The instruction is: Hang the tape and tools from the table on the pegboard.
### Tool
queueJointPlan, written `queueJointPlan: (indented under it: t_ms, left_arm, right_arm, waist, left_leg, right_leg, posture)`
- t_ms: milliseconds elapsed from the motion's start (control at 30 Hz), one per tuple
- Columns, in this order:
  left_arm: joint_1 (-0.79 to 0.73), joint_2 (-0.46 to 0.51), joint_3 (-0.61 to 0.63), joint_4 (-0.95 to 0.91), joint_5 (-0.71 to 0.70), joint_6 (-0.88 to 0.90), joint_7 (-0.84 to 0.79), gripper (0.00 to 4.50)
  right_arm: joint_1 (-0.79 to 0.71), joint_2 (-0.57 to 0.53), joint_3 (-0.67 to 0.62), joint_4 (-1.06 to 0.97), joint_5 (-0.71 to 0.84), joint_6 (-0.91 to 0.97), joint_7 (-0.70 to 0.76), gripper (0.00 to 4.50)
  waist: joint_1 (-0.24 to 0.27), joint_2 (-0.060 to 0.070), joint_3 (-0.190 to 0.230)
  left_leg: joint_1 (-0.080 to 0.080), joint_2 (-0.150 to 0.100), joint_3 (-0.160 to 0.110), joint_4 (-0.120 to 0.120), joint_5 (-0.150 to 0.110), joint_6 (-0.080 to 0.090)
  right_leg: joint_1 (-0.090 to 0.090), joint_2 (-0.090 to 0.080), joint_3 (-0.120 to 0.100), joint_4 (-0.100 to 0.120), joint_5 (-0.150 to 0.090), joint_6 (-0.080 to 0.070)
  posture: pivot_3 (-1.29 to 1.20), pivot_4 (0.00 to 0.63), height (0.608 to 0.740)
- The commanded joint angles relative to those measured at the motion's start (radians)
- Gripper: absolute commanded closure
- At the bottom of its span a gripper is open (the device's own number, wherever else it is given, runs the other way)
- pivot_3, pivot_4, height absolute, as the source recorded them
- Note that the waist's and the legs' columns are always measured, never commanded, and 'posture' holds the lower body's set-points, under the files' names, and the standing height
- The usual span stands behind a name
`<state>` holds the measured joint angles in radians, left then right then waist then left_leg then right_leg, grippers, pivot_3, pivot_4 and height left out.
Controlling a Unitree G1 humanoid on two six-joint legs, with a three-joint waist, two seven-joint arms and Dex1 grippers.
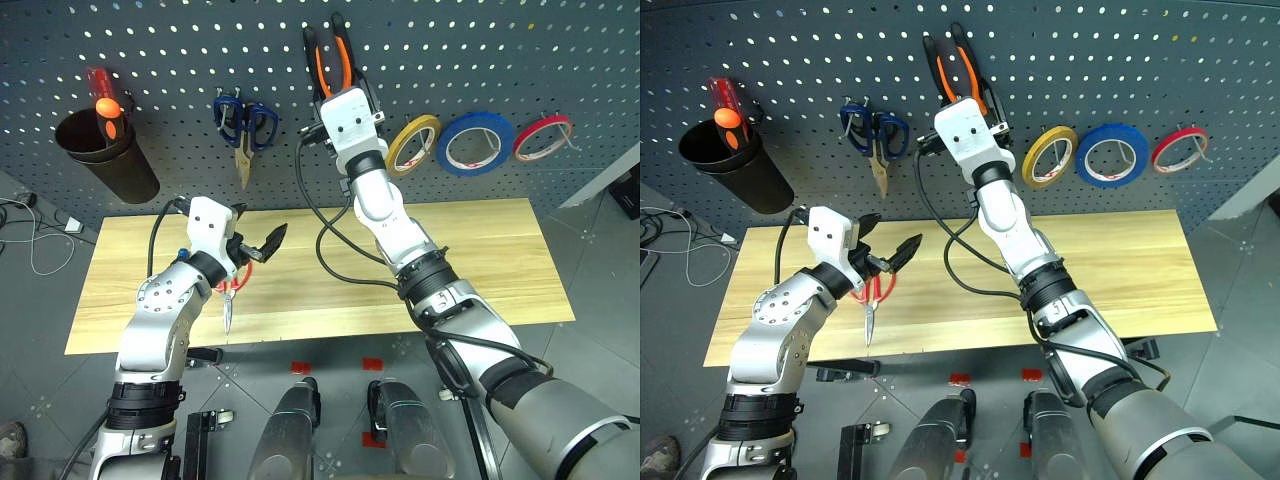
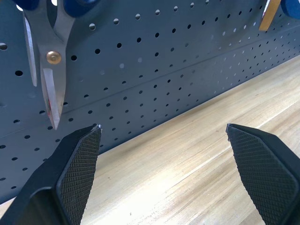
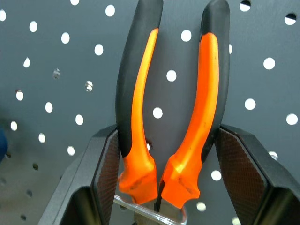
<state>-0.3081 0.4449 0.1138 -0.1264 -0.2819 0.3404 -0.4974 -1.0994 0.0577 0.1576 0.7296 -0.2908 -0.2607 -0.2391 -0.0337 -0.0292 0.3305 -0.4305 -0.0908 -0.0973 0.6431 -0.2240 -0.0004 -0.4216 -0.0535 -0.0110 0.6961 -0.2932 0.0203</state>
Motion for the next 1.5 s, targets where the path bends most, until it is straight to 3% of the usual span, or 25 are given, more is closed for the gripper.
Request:
queueJointPlan:
  t_ms: [33, 133, 300, 333, 567, 667, 900, 1100, 1500]
  left_arm:
    - [-0.006, -0.003, -0.009, 0.002, 0.020, -0.030, 0.002, 0.00]
    - [-0.006, -0.004, -0.022, 0.012, 0.040, -0.028, 0.012, 0.00]
    - [0.008, -0.023, -0.018, 0.014, 0.038, 0.001, 0.032, 0.00]
    - [0.012, -0.024, -0.017, 0.013, 0.037, 0.007, 0.034, 0.00]
    - [0.102, -0.029, -0.032, -0.067, 0.077, 0.122, 0.121, 0.00]
    - [0.170, -0.024, -0.049, -0.143, 0.127, 0.314, 0.212, 0.00]
    - [0.258, -0.048, -0.042, -0.187, 0.186, 0.426, 0.306, 0.00]
    - [0.196, -0.080, 0.007, -0.097, 0.164, 0.536, 0.336, 0.00]
    - [0.127, -0.097, 0.079, 0.063, 0.151, 0.597, 0.368, 0.00]
  right_arm:
    - [0.024, 0.024, -0.033, -0.079, 0.051, 0.079, 0.027, 1.72]
    - [0.052, 0.041, -0.054, -0.116, 0.088, 0.129, 0.049, 1.72]
    - [0.123, 0.060, -0.070, -0.226, 0.132, 0.227, 0.092, 0.09]
    - [0.140, 0.058, -0.066, -0.258, 0.135, 0.250, 0.102, 0.03]
    - [0.362, 0.008, -0.018, -0.665, 0.195, 0.499, 0.278, 0.03]
    - [0.524, -0.074, 0.081, -0.919, 0.264, 0.665, 0.462, 0.03]
    - [0.792, -0.286, 0.215, -1.268, 0.393, 0.937, 0.702, 0.03]
    - [0.806, -0.332, 0.268, -1.373, 0.498, 1.068, 0.785, 0.03]
    - [0.740, -0.402, 0.342, -1.385, 0.506, 1.081, 0.836, 0.03]
  waist:
    - [0.000, 0.000, 0.000]
    - [0.000, 0.000, 0.000]
    - [0.000, 0.000, 0.000]
    - [0.000, 0.000, 0.000]
    - [-0.008, 0.000, 0.000]
    - [-0.011, 0.000, 0.000]
    - [-0.012, 0.000, 0.001]
    - [-0.012, -0.001, 0.002]
    - [-0.012, -0.005, 0.003]
  left_leg:
    - [0.000, 0.000, 0.000, 0.000, 0.000, 0.000]
    - [0.000, 0.000, 0.000, 0.000, 0.000, 0.000]
    - [0.000, 0.000, -0.001, 0.000, 0.000, 0.000]
    - [0.000, 0.000, 0.000, 0.000, 0.000, 0.000]
    - [0.000, 0.000, -0.001, 0.000, 0.000, 0.000]
    - [-0.001, 0.000, -0.001, -0.002, 0.000, 0.001]
    - [-0.001, 0.000, -0.003, -0.003, -0.003, 0.005]
    - [-0.001, 0.000, -0.003, -0.002, -0.003, 0.005]
    - [-0.002, 0.000, -0.004, -0.003, -0.001, 0.002]
  right_leg:
    - [0.000, 0.000, 0.000, 0.000, 0.000, 0.000]
    - [0.000, 0.000, 0.000, 0.000, 0.000, 0.000]
    - [0.001, 0.000, 0.000, 0.000, 0.000, 0.000]
    - [0.000, 0.000, 0.000, 0.000, 0.000, 0.000]
    - [0.000, 0.000, 0.000, -0.001, 0.000, 0.000]
    - [0.001, 0.000, 0.000, -0.003, 0.000, 0.000]
    - [0.001, 0.000, 0.000, -0.006, 0.000, 0.000]
    - [0.001, 0.000, -0.002, -0.006, 0.000, 0.001]
    - [0.002, 0.000, -0.003, -0.011, 0.000, 0.001]
  posture:
    - [0.05, 0.372, 0.740]
    - [0.04, 0.367, 0.740]
    - [0.03, 0.362, 0.740]
    - [0.03, 0.362, 0.740]
    - [0.01, 0.371, 0.740]
    - [0.01, 0.378, 0.740]
    - [-0.02, 0.385, 0.740]
    - [-0.05, 0.390, 0.740]
    - [-0.06, 0.393, 0.740]
